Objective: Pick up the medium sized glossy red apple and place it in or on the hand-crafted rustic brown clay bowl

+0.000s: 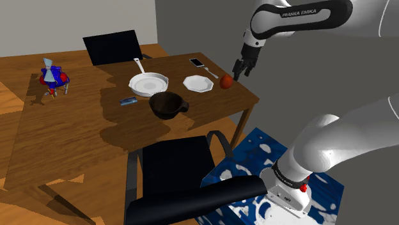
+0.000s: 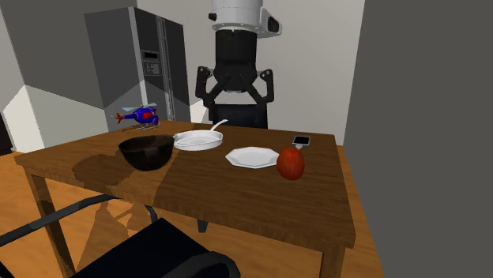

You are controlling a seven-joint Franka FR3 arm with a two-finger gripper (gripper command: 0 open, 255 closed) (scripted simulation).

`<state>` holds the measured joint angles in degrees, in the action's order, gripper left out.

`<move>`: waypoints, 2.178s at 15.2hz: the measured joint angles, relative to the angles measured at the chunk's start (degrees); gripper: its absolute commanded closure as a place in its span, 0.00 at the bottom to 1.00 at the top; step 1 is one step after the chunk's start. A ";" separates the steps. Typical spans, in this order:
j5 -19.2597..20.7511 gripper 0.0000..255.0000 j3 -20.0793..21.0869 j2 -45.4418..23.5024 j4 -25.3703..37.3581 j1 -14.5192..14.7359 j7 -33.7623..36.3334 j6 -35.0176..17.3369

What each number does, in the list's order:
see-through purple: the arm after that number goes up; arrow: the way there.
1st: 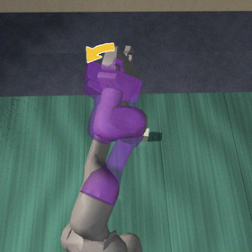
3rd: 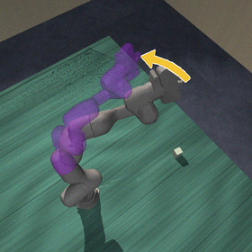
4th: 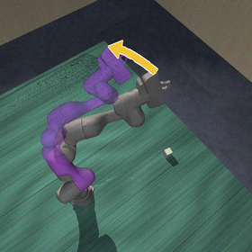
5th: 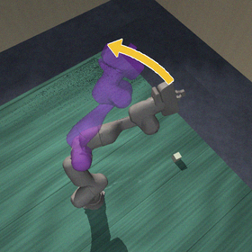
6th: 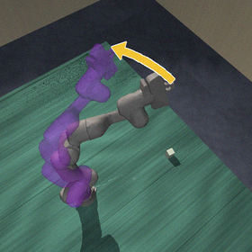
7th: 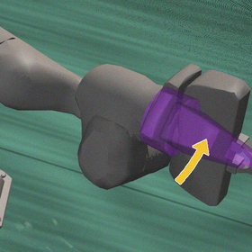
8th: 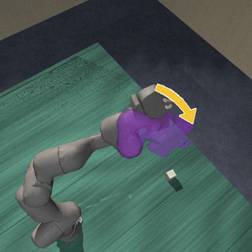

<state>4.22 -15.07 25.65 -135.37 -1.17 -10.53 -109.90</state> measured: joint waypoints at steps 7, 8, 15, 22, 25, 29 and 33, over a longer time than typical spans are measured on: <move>-3.02 0.00 -6.49 -14.95 9.16 0.27 -12.49 -5.06; -3.87 0.00 -7.28 -17.32 10.61 0.20 -14.48 -5.75; -11.46 0.00 -9.99 -33.93 23.51 -1.94 -27.34 -7.11; -14.93 0.00 -9.53 -40.85 26.76 -3.52 -31.45 -9.78; -15.35 0.00 -9.37 -41.48 25.85 -3.57 -31.76 -11.24; -15.50 0.00 -9.33 -41.73 25.76 -3.61 -31.86 -11.57; -15.51 1.00 -9.33 -41.68 25.79 -3.61 -31.86 -11.58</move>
<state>-11.29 -24.40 -16.04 -109.58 -4.77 -42.39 -121.48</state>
